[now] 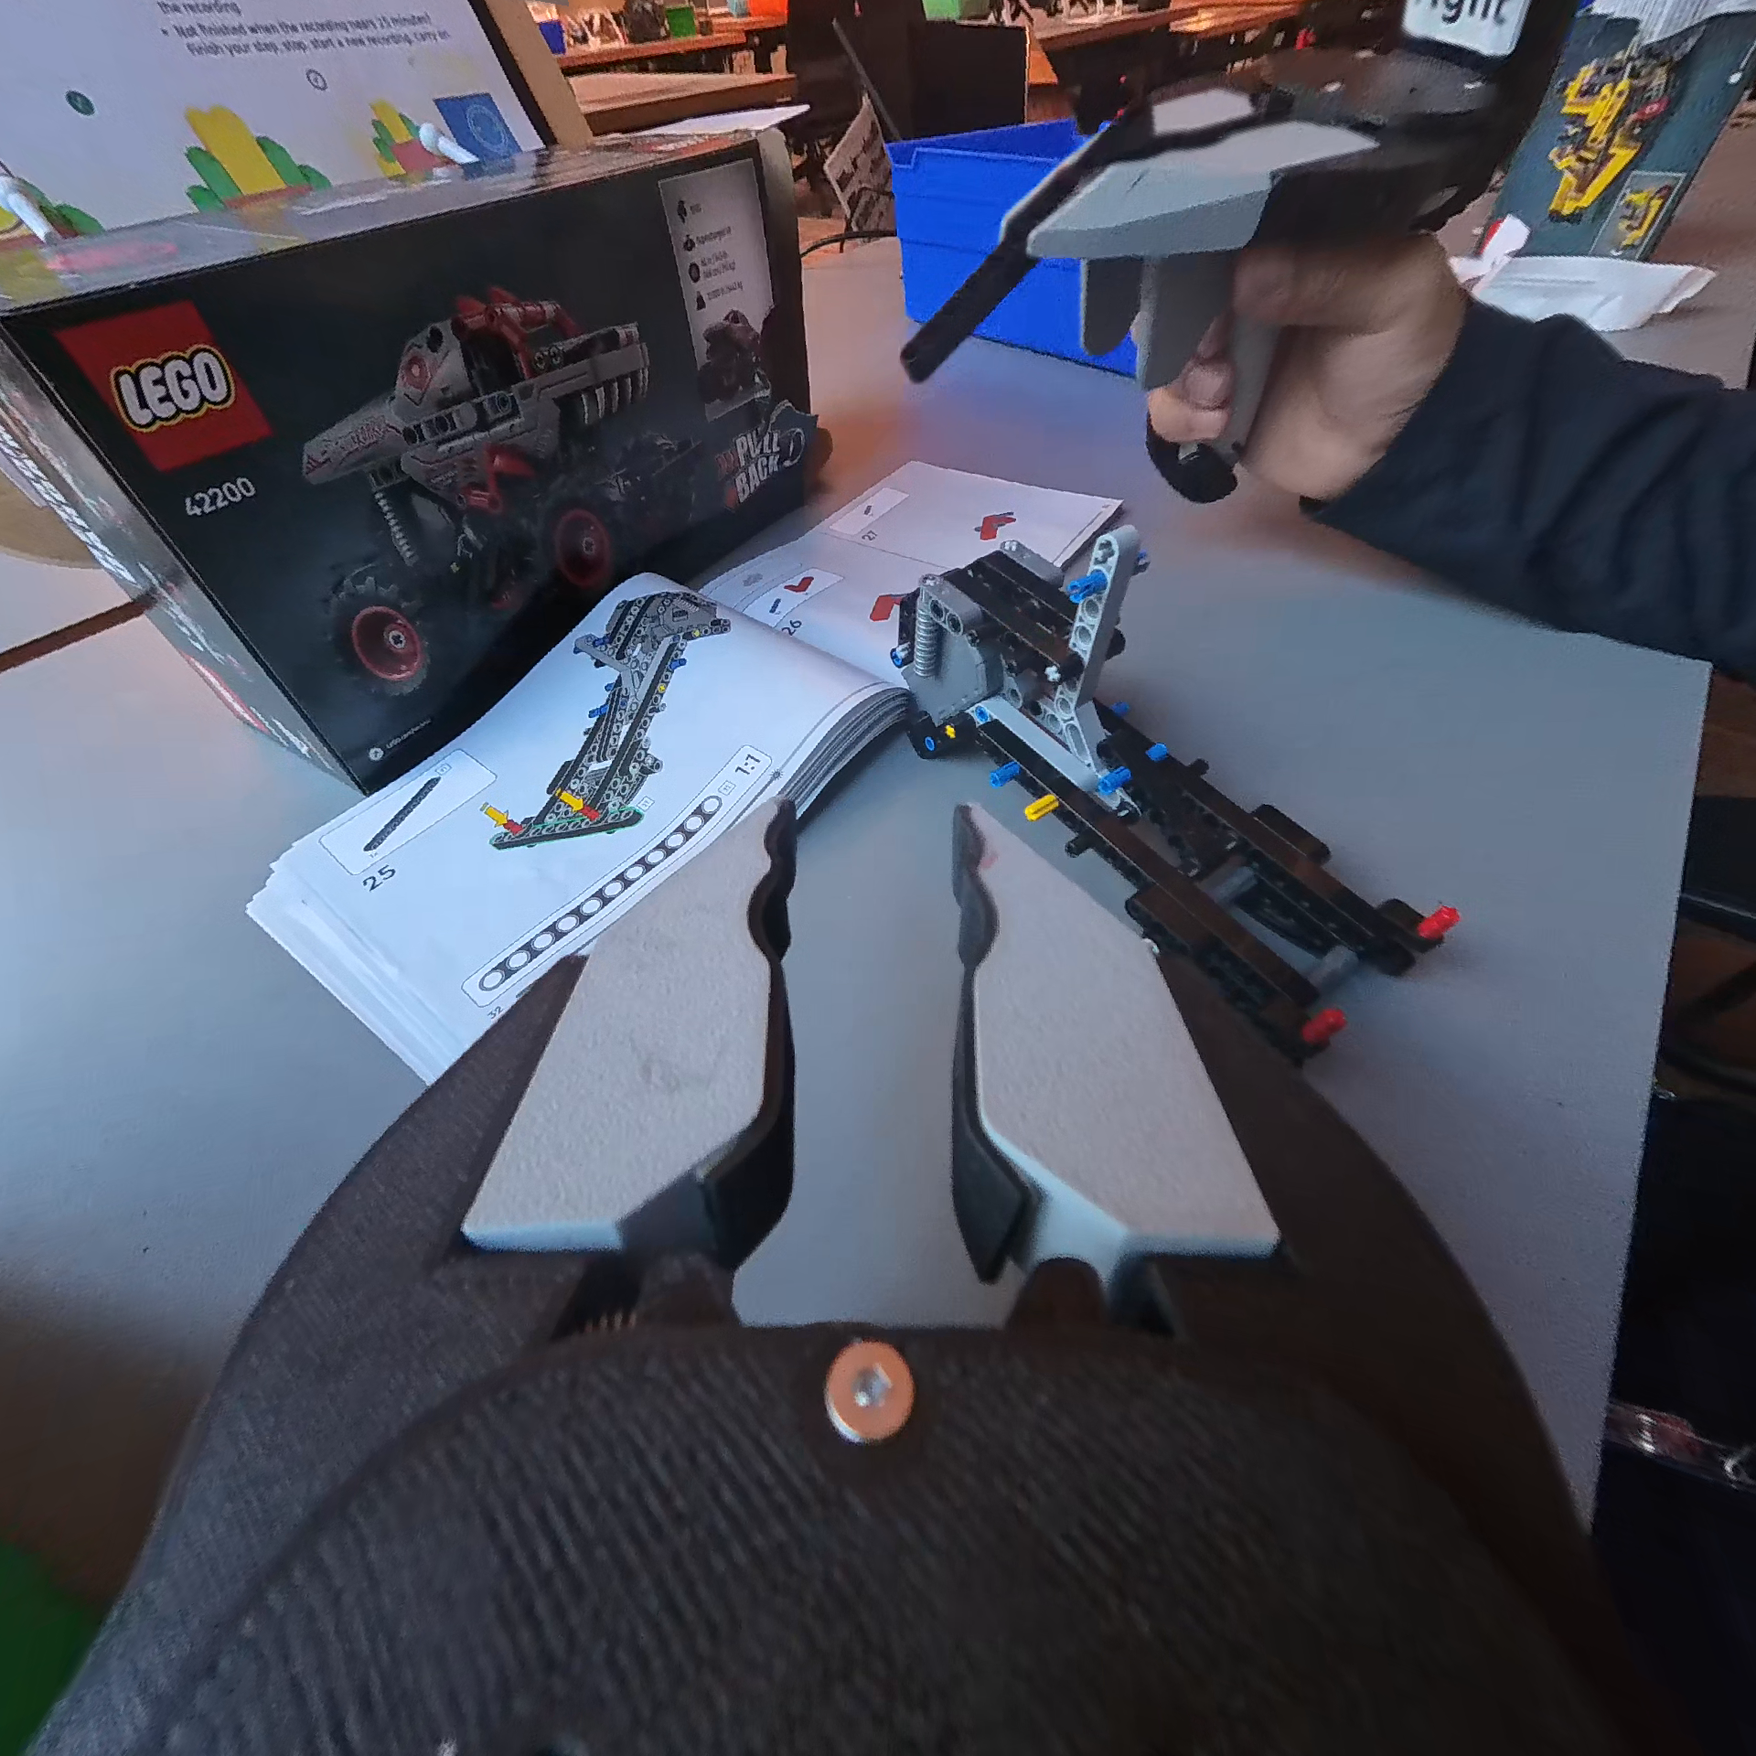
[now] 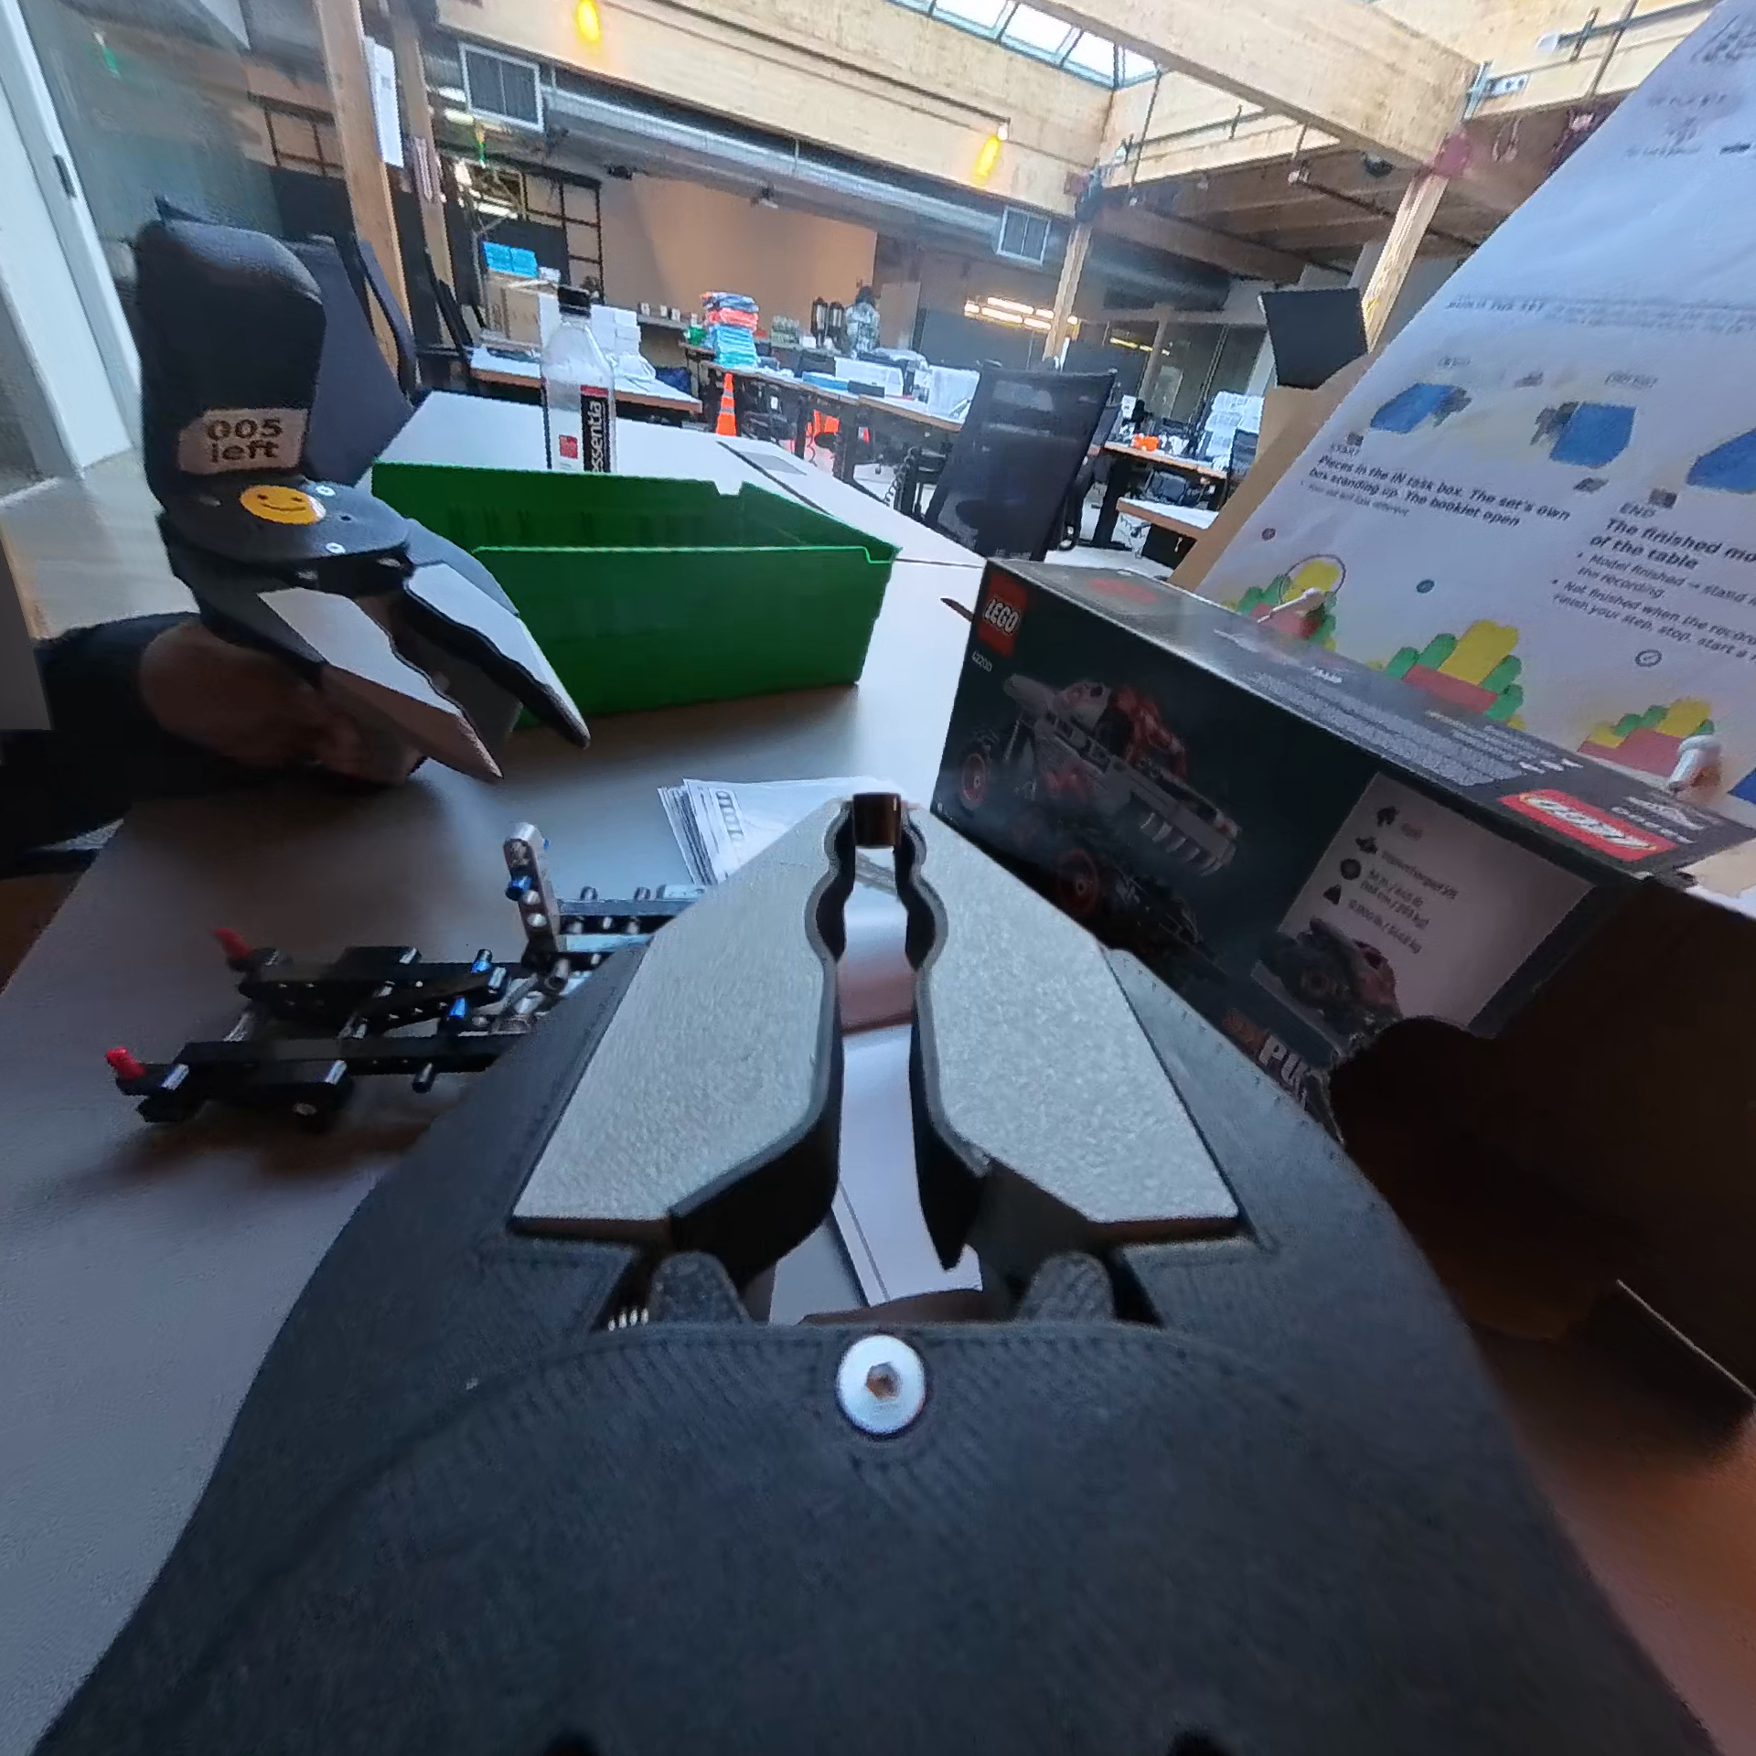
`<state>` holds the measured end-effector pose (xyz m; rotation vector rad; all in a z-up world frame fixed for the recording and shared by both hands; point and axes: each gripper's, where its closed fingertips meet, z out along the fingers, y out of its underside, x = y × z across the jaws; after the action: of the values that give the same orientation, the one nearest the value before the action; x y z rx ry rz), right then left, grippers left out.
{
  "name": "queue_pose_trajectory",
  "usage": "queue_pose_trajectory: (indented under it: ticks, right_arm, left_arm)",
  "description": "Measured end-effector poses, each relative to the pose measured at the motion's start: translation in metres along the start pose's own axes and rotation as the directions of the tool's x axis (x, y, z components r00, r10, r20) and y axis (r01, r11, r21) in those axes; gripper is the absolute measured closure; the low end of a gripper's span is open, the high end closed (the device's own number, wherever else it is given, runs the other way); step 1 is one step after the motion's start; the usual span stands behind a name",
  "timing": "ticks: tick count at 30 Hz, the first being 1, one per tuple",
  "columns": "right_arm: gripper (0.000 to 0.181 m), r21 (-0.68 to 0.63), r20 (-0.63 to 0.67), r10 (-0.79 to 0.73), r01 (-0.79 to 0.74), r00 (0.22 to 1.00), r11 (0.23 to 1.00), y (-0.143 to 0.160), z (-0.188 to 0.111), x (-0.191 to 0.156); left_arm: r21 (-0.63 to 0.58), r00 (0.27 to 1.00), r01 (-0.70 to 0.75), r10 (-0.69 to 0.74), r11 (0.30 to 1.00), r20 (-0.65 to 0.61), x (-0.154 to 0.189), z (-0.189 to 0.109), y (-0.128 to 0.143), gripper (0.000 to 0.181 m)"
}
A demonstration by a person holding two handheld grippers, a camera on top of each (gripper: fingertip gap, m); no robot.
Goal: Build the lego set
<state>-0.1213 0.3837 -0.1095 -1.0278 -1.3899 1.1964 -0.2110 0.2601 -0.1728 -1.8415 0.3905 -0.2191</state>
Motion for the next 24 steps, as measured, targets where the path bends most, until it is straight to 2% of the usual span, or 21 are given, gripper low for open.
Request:
queue_pose_trajectory:
  ticks: [1, 6, 14, 24]
  right_arm:
    - [0.177, 0.006, 0.0, -0.003, 0.003, 1.0, 1.0, -0.002, -0.001, 0.0]
    - [0.177, 0.039, 0.033, -0.023, 0.021, 0.999, 0.999, -0.01, -0.002, -0.009]
    - [0.177, 0.114, 0.165, -0.111, 0.093, 0.98, 0.989, -0.028, -0.004, -0.044]
    - [0.177, 0.094, 0.155, -0.059, 0.044, 0.986, 0.995, -0.022, 0.0, -0.039]
  left_arm:
    - [0.0, 1.0, 0.0, 0.0, 1.0, 0.0, 0.0, 0.0, 0.0, 0.152]
    - [-0.003, 1.0, -0.001, 0.001, 1.0, -0.001, 0.0, 0.0, 0.0, 0.152]
    - [0.006, 1.0, -0.003, 0.003, 1.0, 0.0, 0.0, -0.001, -0.001, 0.152]
    - [0.012, 0.999, 0.036, -0.037, 0.999, 0.013, -0.005, -0.004, -0.001, 0.155]
